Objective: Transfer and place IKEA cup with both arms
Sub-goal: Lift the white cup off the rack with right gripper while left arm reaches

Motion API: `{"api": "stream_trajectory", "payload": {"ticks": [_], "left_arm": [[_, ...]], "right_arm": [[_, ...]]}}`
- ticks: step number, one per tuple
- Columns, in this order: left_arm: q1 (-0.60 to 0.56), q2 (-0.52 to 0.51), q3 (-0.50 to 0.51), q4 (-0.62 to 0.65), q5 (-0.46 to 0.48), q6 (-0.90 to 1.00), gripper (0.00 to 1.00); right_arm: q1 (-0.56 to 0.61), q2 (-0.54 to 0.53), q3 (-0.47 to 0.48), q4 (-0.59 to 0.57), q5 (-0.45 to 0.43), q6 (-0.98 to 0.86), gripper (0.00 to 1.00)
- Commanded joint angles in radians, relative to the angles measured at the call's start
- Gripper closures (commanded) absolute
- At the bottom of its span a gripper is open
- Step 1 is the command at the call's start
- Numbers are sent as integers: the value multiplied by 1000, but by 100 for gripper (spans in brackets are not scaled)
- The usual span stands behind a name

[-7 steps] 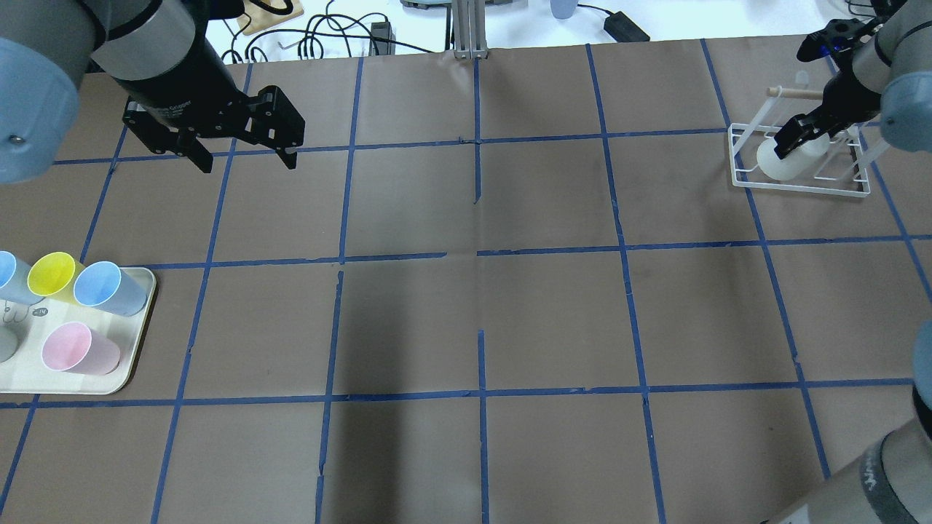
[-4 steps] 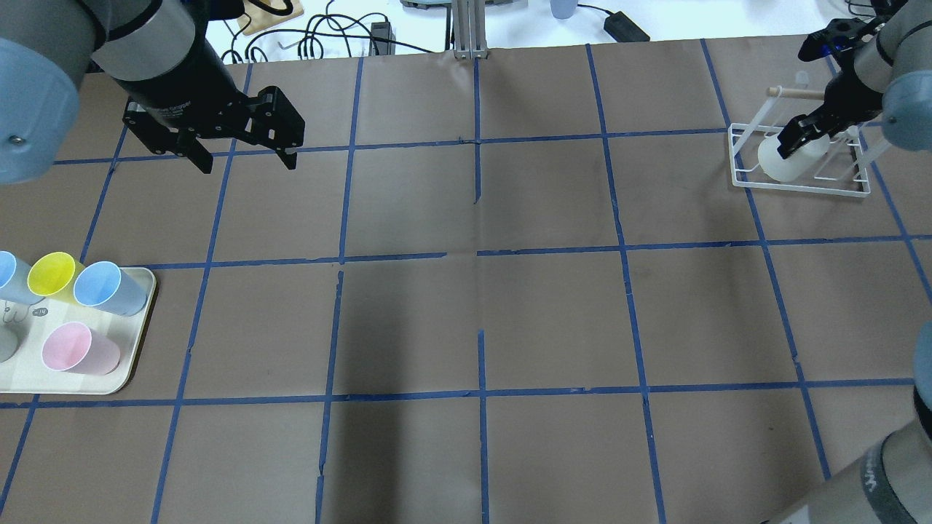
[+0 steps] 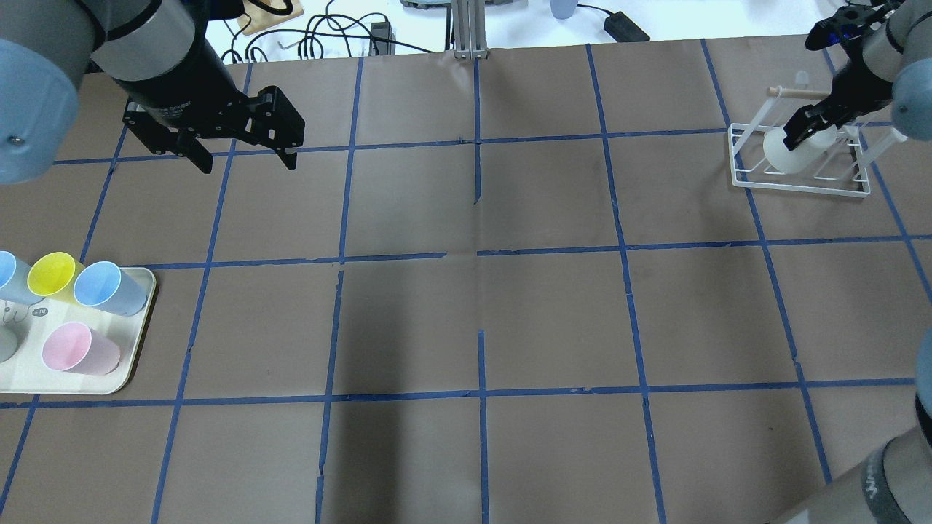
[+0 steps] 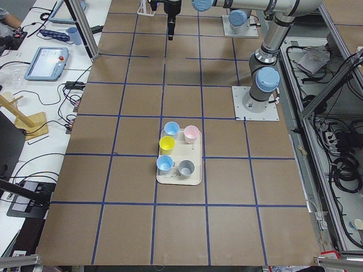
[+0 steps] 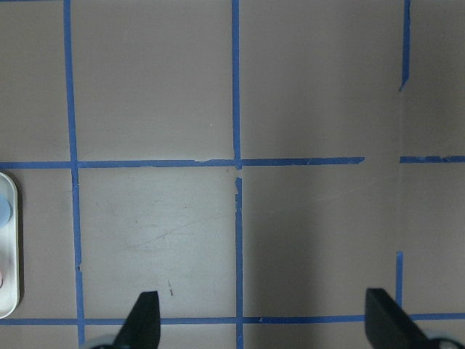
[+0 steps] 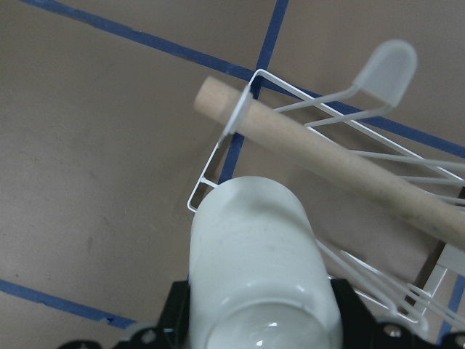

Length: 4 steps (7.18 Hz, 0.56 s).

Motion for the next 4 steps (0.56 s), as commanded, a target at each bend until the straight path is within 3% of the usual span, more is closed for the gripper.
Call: {"api": "stream_trajectory", "payload": {"ticks": [1, 4], "left_arm": [[56, 7, -2, -12, -131, 9, 0], [176, 13, -31, -64, -360, 82, 0]], "right_arm": [[0, -43, -42, 106, -16, 0, 83], [0, -144, -45, 201, -37, -3, 83]]}}
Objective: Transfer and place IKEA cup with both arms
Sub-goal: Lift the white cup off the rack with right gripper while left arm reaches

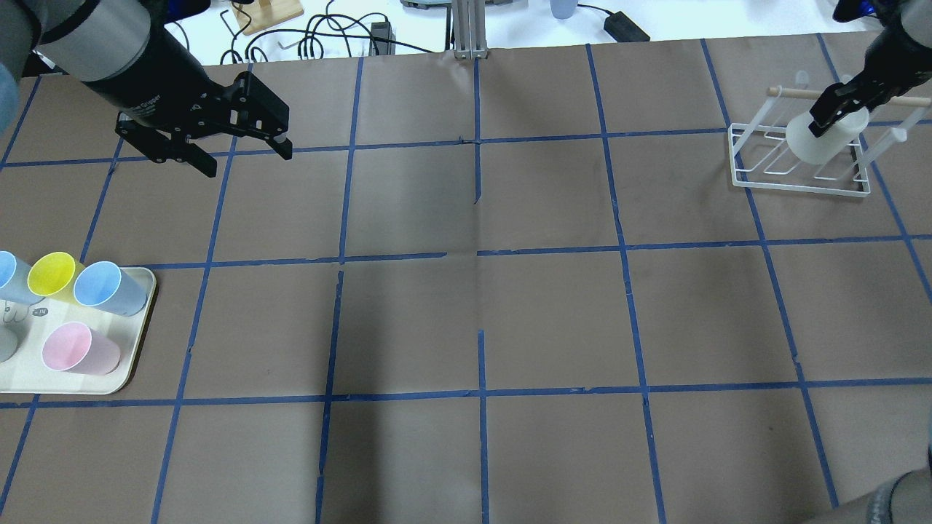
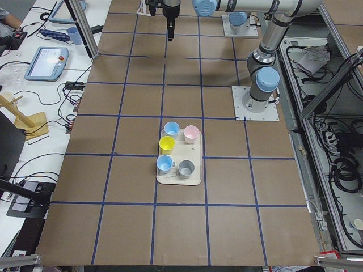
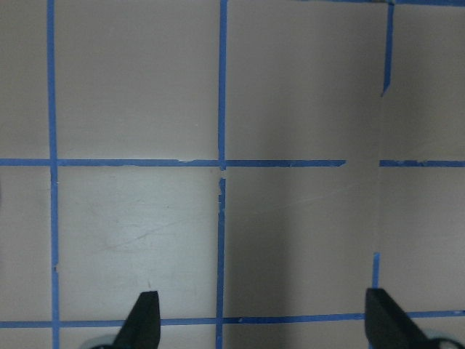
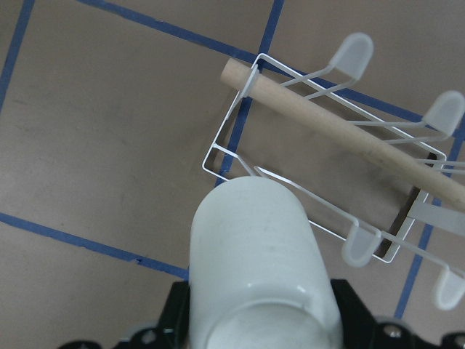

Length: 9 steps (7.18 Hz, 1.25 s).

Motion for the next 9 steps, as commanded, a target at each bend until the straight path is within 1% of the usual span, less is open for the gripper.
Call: {"api": "stream_trajectory", "payload": {"ticks": [1, 2, 3, 4, 5, 6, 7, 8, 9], "left_arm": [[90, 2, -38, -37, -219, 27, 0], [122, 8, -73, -42, -356, 27, 0], [129, 13, -125, -44, -537, 25, 0], [127, 16, -171, -30, -621, 28, 0], [118, 18, -193, -28, -710, 27, 0], [110, 4, -213, -28, -821, 27, 0], [90, 2, -248, -27, -936, 49, 0], [80, -2, -283, -5, -1048, 92, 0], [80, -7, -321, 45, -1100, 96, 0]], "right_arm": [[0, -78, -3, 81, -30, -20, 83], [8, -109, 0, 109, -18, -46, 85], [35, -139, 0, 184, 80, -47, 87], [52, -149, 0, 248, 175, -49, 87], [54, -152, 2, 328, 314, -49, 87], [54, -155, 0, 446, 494, -47, 87], [54, -163, 2, 530, 615, -49, 87], [55, -175, 3, 647, 762, -49, 87], [57, -180, 5, 753, 865, -55, 87]]}}
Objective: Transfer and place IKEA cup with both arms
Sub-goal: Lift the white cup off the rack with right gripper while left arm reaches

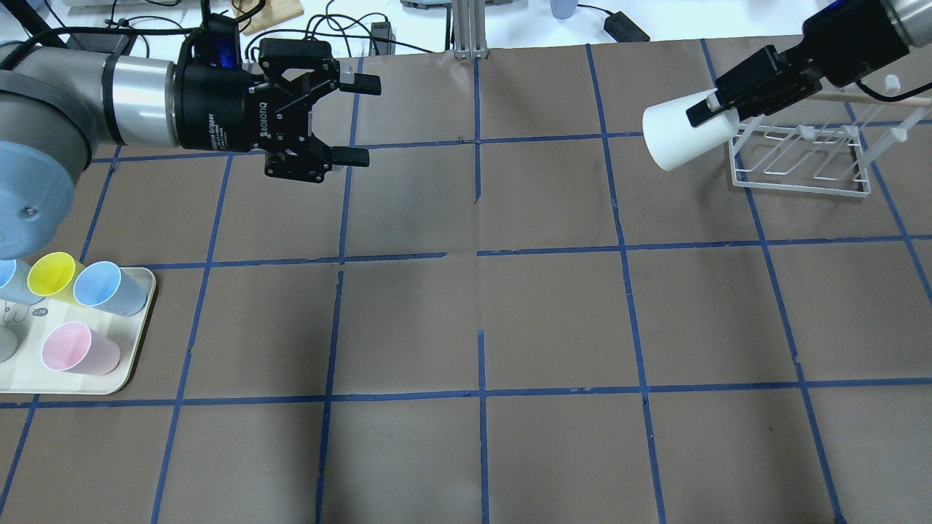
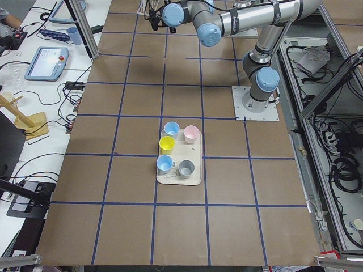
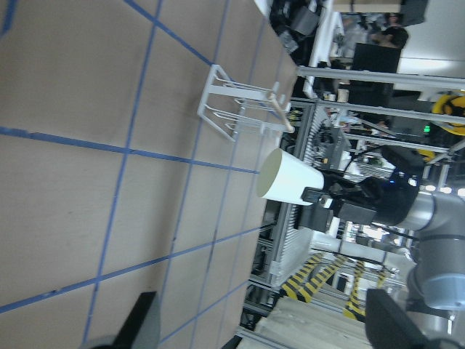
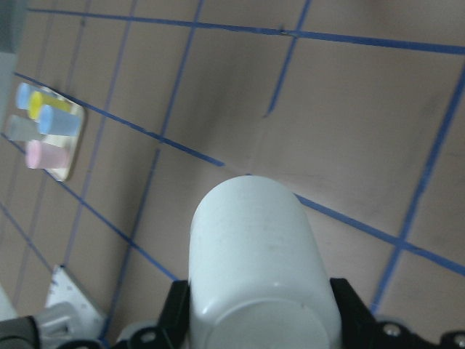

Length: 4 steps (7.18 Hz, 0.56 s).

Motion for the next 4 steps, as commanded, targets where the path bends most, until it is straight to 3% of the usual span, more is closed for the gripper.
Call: {"api": "stream_trajectory", "payload": {"ticks": [1, 4], "left_arm": [[-7, -8, -77, 101, -129, 19, 0], [-41, -36, -91, 120, -154, 7, 0]], "right_arm": [[2, -5, 12, 224, 235, -64, 87], [3, 30, 40, 490, 401, -272, 89]]}}
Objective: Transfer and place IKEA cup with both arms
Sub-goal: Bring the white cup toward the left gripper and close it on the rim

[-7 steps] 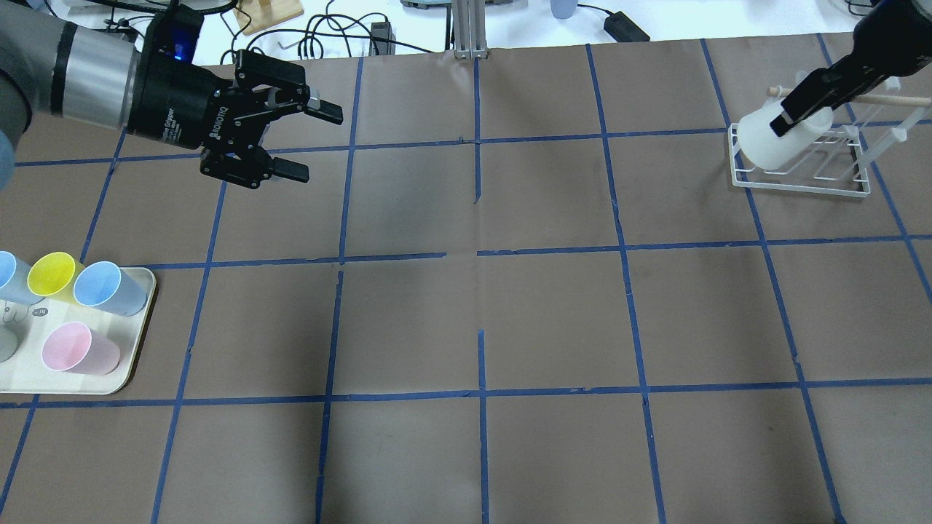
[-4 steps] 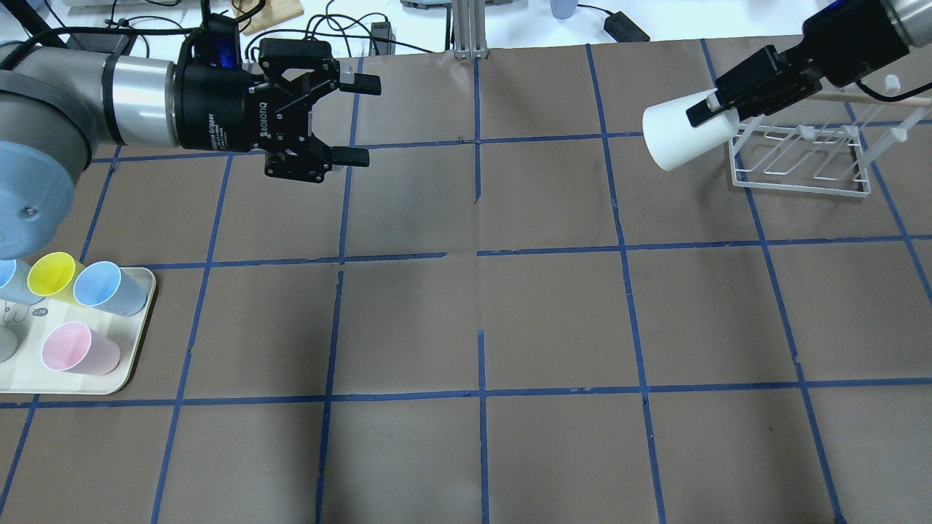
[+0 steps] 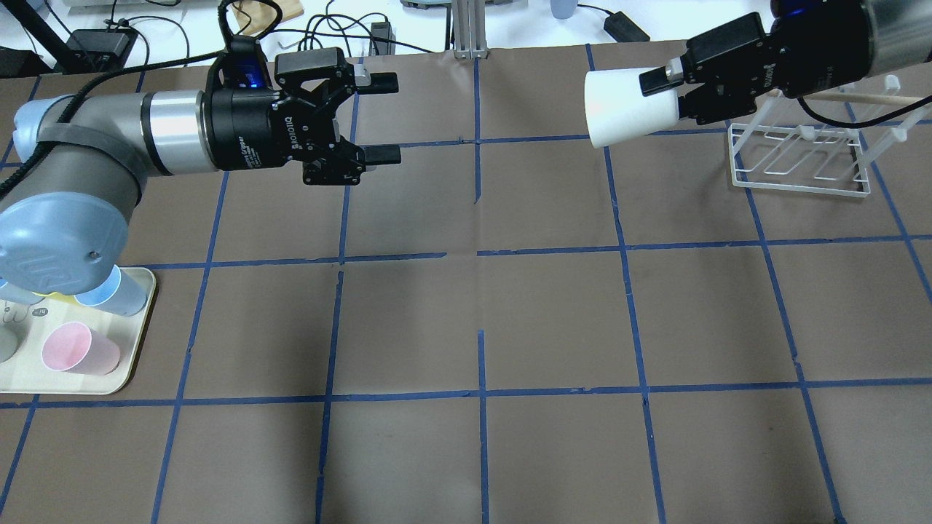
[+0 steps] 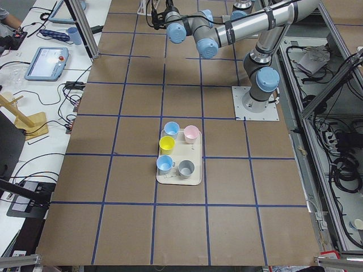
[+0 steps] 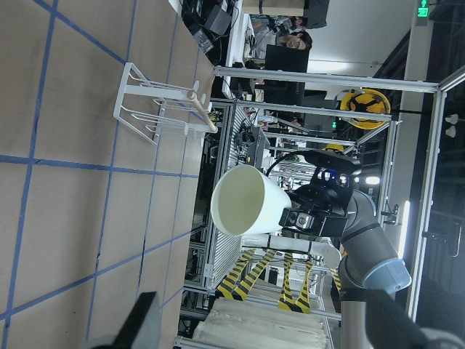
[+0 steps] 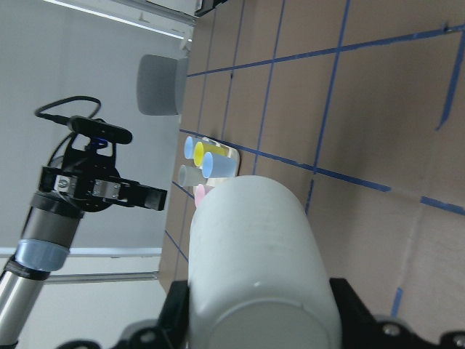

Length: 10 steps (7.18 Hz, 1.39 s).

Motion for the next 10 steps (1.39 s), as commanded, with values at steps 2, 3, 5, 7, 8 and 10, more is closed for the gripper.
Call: {"api": "stream_trajectory", "payload": {"ticks": [2, 3, 5, 7, 8, 10], "left_arm": [[-43, -50, 2, 103, -39, -1, 0], [-69, -64, 2, 119, -38, -2, 0], [-117, -104, 3, 202, -27, -7, 0], [-163, -131, 6, 222, -33, -10, 0], [-180, -141, 8, 223, -38, -11, 0], [-186, -150, 17, 236, -42, -13, 0]], "right_arm": [[8, 39, 59, 168, 94, -135, 89], [43, 50, 73, 191, 140, -134, 89], [97, 73, 76, 200, 163, -123, 88], [125, 92, 74, 215, 166, -123, 89], [134, 99, 77, 217, 168, -124, 89], [157, 127, 77, 215, 168, -124, 89]]}}
